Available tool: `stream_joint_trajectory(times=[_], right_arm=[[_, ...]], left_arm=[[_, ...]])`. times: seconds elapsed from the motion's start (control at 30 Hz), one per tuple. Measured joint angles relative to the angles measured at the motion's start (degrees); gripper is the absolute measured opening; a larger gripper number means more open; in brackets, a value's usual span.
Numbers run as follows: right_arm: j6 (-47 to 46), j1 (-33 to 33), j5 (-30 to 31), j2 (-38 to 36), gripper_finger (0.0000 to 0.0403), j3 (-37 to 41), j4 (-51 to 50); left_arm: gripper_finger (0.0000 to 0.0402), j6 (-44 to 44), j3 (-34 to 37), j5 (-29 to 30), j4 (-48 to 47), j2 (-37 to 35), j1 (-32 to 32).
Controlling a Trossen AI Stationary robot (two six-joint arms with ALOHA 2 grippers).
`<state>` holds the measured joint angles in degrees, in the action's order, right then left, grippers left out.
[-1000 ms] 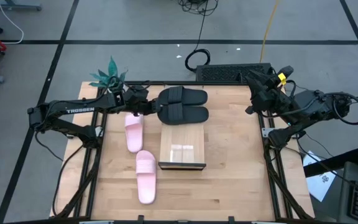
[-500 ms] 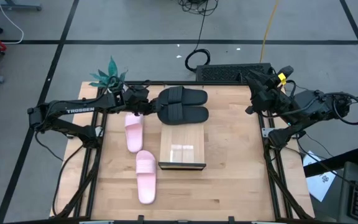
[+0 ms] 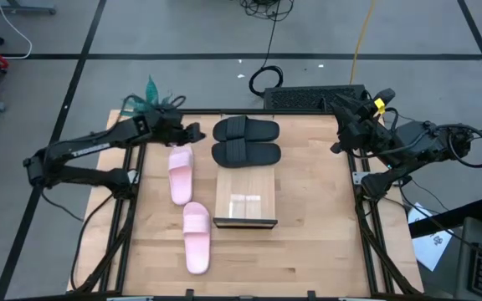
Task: Pick and place slides into the shelf
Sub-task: Put the top white slides on the shelf
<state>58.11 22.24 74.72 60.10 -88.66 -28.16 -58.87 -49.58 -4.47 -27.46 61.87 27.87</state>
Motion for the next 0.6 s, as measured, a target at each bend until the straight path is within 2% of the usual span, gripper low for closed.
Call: stream_joint_trajectory(times=[0.1, 0.23, 0.37, 0.5, 0.6], right_arm=[[0.0, 0.0, 0.0, 0.0, 0.0109, 0.0, 0.0], [0.0, 0.0, 0.0, 0.0, 0.0109, 0.0, 0.0], [0.0, 0.0, -0.2, 0.0, 0.0109, 0.0, 0.0], [-1.2, 0.0, -3.1, 0.0, 0.0109, 0.0, 0.0], [-1.9, 0.0, -5.7, 0.0, 0.0109, 0.0, 0.0]], left_arm=[[0.0221, 0.1, 0.0, -1.7, -7.0, -3.5, -0.7], [0.022, 1.1, 0.0, -1.6, -14.8, -6.1, -5.5], [0.022, -0.4, 0.0, 1.9, -22.4, -6.9, -10.5], [0.0215, -3.1, 0.0, 5.8, -28.6, -6.0, -14.7], [0.0208, -1.2, 0.0, 9.1, -30.6, -4.4, -17.4]])
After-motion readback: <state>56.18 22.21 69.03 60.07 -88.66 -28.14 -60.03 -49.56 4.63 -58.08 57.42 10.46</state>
